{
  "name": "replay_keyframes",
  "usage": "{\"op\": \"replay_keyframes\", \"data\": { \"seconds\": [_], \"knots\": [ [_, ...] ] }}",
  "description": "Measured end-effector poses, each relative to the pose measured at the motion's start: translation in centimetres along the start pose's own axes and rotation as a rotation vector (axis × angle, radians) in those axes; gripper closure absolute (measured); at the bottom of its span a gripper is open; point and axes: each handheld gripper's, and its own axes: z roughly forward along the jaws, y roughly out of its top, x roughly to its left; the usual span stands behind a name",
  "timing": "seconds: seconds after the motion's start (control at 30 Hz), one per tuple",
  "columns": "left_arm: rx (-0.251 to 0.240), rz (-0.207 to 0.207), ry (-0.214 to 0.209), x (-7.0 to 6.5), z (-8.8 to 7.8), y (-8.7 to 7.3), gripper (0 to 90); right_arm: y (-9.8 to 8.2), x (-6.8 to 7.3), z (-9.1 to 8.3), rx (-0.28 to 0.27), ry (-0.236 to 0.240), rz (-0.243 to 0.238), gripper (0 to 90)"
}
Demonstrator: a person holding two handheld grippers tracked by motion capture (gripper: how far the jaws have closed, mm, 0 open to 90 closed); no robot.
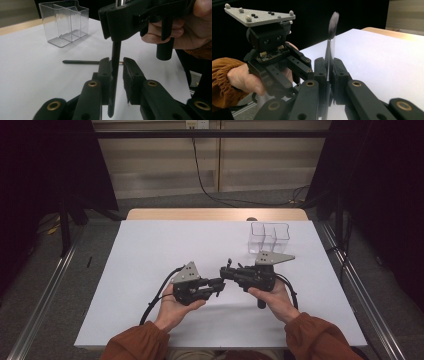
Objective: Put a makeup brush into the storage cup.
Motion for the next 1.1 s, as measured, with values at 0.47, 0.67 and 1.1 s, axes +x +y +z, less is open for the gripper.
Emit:
{"op": "replay_keyframes", "data": {
  "seconds": [0.47,0.67,1.1],
  "knots": [
    [-0.034,-0.02,0.051,-0.1,-0.7,0.2,46.3,0.3,0.0,-0.5,-0.018,-0.021,-0.02,84.1],
    [-0.041,-0.026,0.075,-0.2,-0.8,0.3,31.3,0.4,-0.1,-0.6,-0.02,-0.025,-0.024,84.1],
    [-0.074,-0.043,0.153,0.3,-2.2,0.6,6.6,0.6,-0.5,-1.3,-0.031,-0.04,-0.019,84.1]
  ]
}}
